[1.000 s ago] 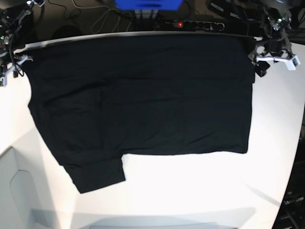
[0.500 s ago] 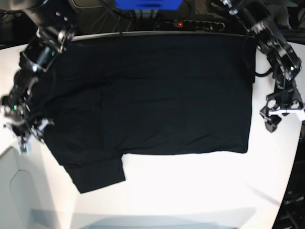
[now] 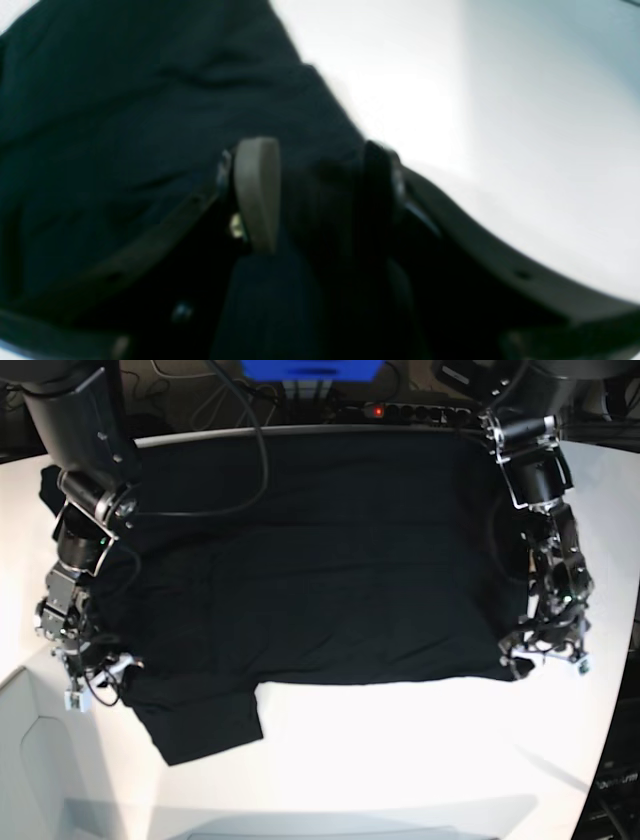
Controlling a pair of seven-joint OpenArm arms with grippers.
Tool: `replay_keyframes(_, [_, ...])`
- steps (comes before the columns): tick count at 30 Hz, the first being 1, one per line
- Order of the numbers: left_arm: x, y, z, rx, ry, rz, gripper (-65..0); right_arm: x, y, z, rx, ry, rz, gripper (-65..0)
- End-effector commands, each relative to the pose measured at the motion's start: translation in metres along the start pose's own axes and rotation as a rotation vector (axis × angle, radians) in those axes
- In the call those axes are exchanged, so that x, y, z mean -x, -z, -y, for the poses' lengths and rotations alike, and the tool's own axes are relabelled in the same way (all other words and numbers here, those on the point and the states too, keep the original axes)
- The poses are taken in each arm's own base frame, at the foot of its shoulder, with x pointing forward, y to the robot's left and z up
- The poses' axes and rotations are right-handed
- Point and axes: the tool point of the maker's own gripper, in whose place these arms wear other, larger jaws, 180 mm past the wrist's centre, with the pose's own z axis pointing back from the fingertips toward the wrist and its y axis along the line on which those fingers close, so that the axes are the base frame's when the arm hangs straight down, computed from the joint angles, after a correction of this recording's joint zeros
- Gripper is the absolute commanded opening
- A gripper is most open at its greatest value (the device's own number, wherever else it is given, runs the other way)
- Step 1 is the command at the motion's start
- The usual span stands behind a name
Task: Fold the T-shirt properly
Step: 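Release the edge and move both grippers to the shirt's hem corners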
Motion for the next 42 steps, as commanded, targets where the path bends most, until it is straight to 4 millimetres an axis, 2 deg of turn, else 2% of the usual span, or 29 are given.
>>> replay_keyframes(1, [-0.029,0.003,0.005,0.009,0.011,0.074,-14.2,-0.035,-0.003,0.017,0.053,0.008,0.098,-36.8])
replay_keyframes(3, [-0.027,0.012,0.007,0.005,0.004,0.068,-14.2,-0.034,-0.002,0.022,0.075,0.026,0.124,-36.7])
replay_keyframes(11, [-0.017,0.037,0.009,-0.012,-0.056,0.012,-14.1,-0.015,0.006,0.011,0.043,0.003,0.079,-34.5])
replay_keyframes(19, [-0.004,0.048,0.036,0.026,0.069,0.024,-14.1,0.001,0.005,0.011,0.043,0.004,0.052,-34.8])
replay_keyframes(21, [0.006,0.051,0.033,0.018,0.071,-0.007,-14.1,0.002,0.005,0.011,0.043,0.004,0.048,-34.8])
replay_keyframes(30, [0.014,0.057,0.031,0.005,0.063,-0.041,-15.2,0.018,0.003,0.012,0.046,0.004,0.018,-35.3])
replay_keyframes(32, [0.015,0.057,0.031,0.004,0.063,-0.043,-21.0,0.019,0.003,0.011,0.044,-0.001,0.014,-38.3])
replay_keyframes(39, [0.016,0.057,0.029,-0.004,0.060,-0.047,-61.7,0.022,0.005,0.005,0.026,-0.052,-0.008,-58.4])
replay_keyframes(40, [0.016,0.057,0.029,-0.005,0.059,-0.048,-65.0,0.022,0.005,0.006,0.028,-0.053,-0.008,-61.7])
replay_keyframes(41, [0.016,0.057,0.029,-0.004,0.060,-0.048,-65.0,0.022,0.005,0.006,0.028,-0.053,-0.008,-65.0])
replay_keyframes(42, [0.017,0.057,0.029,-0.005,0.060,-0.050,-64.2,0.022,0.005,0.006,0.028,-0.053,-0.008,-65.0])
